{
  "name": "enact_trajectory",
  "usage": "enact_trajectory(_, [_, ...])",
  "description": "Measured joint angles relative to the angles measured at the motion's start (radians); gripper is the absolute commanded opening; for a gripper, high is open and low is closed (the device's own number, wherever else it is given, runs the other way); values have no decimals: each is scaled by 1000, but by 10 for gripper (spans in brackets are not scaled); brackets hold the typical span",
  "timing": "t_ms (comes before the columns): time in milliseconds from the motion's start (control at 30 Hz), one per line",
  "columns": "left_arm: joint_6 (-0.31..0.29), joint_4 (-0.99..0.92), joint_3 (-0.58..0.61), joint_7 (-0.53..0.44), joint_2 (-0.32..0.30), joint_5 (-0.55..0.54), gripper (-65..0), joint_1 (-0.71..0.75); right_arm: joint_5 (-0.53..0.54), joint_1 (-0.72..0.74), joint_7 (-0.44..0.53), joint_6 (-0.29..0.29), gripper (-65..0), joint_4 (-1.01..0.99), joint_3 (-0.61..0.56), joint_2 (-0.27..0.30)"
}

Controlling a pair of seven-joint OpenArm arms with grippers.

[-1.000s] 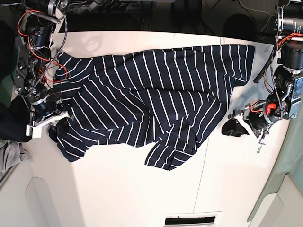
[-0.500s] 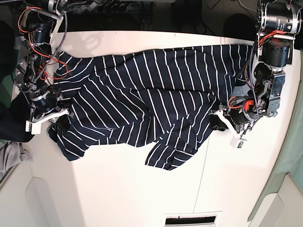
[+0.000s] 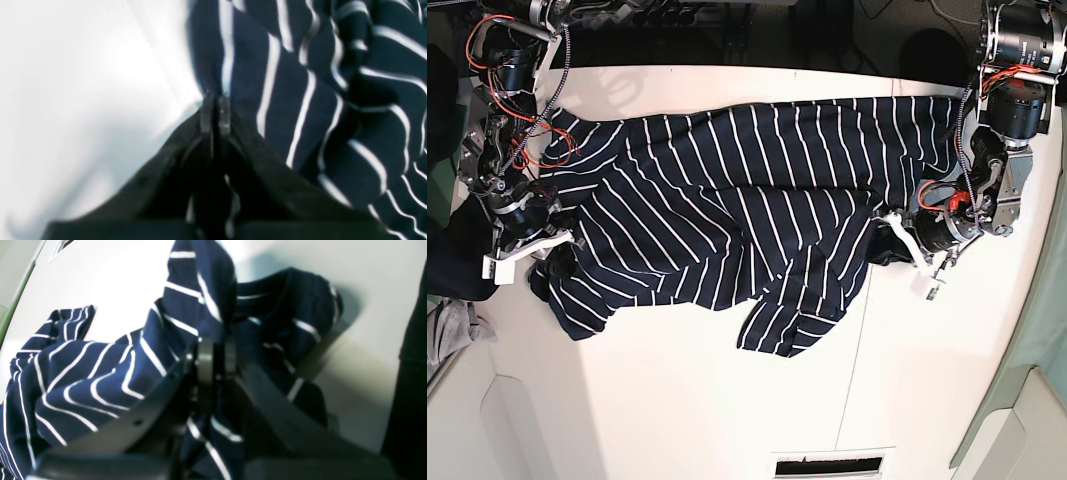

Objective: Layout the t-shirt on the table in an organized manner, then fold the t-shirt properly
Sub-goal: 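Grasp the shirt hem with both grippers and smooth it flat, then reach the left gripper inward and grasp the bunched shirt fabric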

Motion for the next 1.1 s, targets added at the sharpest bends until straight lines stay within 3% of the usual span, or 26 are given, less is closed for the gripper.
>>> enact_trajectory(267, [0, 1, -1, 2, -140, -79, -650, -16, 0, 0, 0, 1, -650, 0, 0, 0])
enact_trajectory(400, [5, 92, -1, 55, -172, -79, -650, 2, 0, 0, 0, 2, -650, 0, 0, 0])
enact_trajectory(533, [9, 269, 0, 47, -188, -85, -650, 72, 0, 0, 0, 3, -650, 0, 0, 0])
enact_trajectory(600, [106, 333, 1, 50, -193, -76, -650, 103, 0, 0, 0, 3, -650, 0, 0, 0])
enact_trajectory(633, [115, 362, 0, 57, -196, -69, -650, 115, 0, 0, 0, 3, -650, 0, 0, 0])
enact_trajectory(700, [77, 435, -1, 79, -204, -67, -650, 145, 0, 0, 0, 3, -650, 0, 0, 0])
enact_trajectory(800, [19, 590, -2, 77, -184, -73, -650, 213, -1, 0, 0, 3, -650, 0, 0, -3])
enact_trajectory(1000, [53, 746, 17, 79, -56, -71, -650, 310, 0, 0, 0, 3, -650, 0, 0, 0])
enact_trajectory(1100, [58, 735, 108, 108, -29, 1, -650, 325, 1, 0, 1, 3, -650, 0, 0, 0])
